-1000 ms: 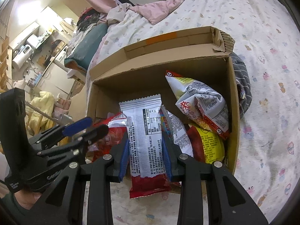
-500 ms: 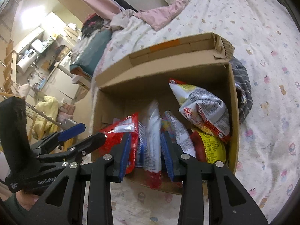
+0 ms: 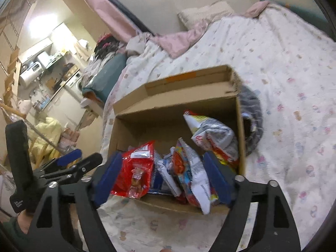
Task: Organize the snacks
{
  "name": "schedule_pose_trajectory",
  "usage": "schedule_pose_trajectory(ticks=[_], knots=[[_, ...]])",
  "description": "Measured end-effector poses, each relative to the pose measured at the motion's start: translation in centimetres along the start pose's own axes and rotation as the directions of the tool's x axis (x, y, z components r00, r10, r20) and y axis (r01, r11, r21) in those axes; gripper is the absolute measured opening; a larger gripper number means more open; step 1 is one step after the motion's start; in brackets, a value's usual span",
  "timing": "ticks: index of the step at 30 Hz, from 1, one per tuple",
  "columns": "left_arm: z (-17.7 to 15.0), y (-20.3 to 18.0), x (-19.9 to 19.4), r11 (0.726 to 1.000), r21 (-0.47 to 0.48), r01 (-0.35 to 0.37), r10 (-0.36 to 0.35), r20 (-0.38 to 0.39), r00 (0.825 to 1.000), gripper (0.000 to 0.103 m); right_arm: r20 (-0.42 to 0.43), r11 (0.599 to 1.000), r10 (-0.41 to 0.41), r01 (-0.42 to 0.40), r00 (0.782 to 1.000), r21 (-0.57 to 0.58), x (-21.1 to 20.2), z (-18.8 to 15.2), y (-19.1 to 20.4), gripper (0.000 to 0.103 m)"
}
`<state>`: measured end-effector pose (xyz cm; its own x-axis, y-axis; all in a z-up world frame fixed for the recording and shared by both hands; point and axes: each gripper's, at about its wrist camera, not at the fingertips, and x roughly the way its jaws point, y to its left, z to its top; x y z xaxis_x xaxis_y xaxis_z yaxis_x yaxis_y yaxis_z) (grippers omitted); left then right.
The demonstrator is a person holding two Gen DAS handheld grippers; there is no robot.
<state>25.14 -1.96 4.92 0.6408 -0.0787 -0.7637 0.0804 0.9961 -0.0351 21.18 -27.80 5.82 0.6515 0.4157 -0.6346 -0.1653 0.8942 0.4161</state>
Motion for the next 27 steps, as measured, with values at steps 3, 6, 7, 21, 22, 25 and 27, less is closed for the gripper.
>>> schedule_pose_trajectory(ticks=[3,6,7,21,22,25,27], knots=[[-0.6,0.5,-1.3,1.0,-0.015,0.002,-0.001,0.026,1.0,0.099,0.047,0.999,-0.027,0.028,0.999,-0.027,-1.7,-0.5,0.4,0.09],[-1.7,1.2,-2.7,0.998,-0.056,0.009,-0.006,0.052,0.999,0.103,0.081,0.998,-0.057,0.059,0.995,-0.032,-3.3,-1.3,0.5,0.092],[-2.1,1.4,-3.1,0.998,-0.065,0.011,-0.007,0.055,0.998,0.103,0.096,0.996,-0.075,0.078,0.993,-0.032,-3.9,-1.5,0.5,0.093],[-7.3,1.0,-7.6,0.997,-0.07,-0.04,0.048,0.118,0.992,0.103,0.156,0.981,-0.17,0.182,0.973,-0.067,-7.9,-6.4,1.7,0.097],[-7.6,0.8,-7.8,0.997,-0.066,-0.04,0.048,0.123,0.991,0.103,0.156,0.98,-0.173,0.186,0.972,-0.072,-7.9,-6.7,1.8,0.098],[-8.6,0.2,-8.5,0.996,-0.059,-0.071,0.079,0.142,0.987,0.103,0.148,0.978,-0.181,0.193,0.972,-0.073,-7.9,-7.8,2.0,0.101],[-9.1,0.0,-8.9,0.996,-0.057,-0.075,0.083,0.156,0.984,0.103,0.138,0.977,-0.187,0.198,0.973,-0.077,-7.6,-8.2,2.1,0.103]])
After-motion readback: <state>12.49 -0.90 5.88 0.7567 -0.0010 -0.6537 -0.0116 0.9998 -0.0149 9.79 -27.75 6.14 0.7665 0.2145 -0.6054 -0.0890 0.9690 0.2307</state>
